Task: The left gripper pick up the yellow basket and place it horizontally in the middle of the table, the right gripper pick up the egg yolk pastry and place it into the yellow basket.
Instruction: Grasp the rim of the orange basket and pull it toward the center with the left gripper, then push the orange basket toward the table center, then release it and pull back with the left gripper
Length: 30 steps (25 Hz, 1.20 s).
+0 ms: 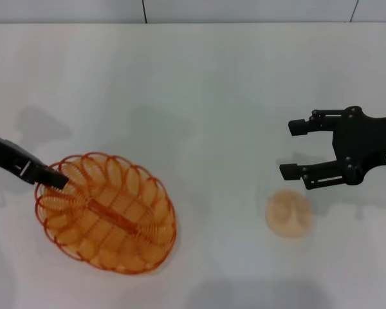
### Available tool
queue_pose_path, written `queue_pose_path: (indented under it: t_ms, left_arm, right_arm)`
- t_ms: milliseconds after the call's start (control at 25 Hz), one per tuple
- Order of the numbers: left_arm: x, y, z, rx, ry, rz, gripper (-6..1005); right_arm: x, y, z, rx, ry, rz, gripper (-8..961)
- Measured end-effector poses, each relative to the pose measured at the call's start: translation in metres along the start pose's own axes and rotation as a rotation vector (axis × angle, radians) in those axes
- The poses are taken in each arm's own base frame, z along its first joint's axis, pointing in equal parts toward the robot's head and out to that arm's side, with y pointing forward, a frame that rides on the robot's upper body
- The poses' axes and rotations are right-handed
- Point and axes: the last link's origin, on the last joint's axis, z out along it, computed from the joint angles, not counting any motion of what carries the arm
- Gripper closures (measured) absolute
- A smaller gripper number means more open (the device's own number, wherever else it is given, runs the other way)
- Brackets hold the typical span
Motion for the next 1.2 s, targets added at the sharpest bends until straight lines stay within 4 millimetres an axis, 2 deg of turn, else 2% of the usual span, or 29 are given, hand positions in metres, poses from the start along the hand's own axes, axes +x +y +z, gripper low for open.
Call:
queue_pose_path:
  t_ms: [160,760,1200]
  left_arm:
    - [0.003,0.001,-0.002,-0.007,0.016,-0.023,911]
    - [0.027,0.000,-0.003,0.018,0.089,-0.335,912]
    - [0.044,0.008,0.023,0.004,0.129,-0.409,913]
  right_arm:
    - [-0.001,-0.001,0.000,0.002,-0.001,-0.002,125]
    - [-0.006,-0.003,0.002,0.001,-0.006,-0.014,125]
    - [-0.011,-0.005,-0.002,0.010,-0.029,-0.018,125]
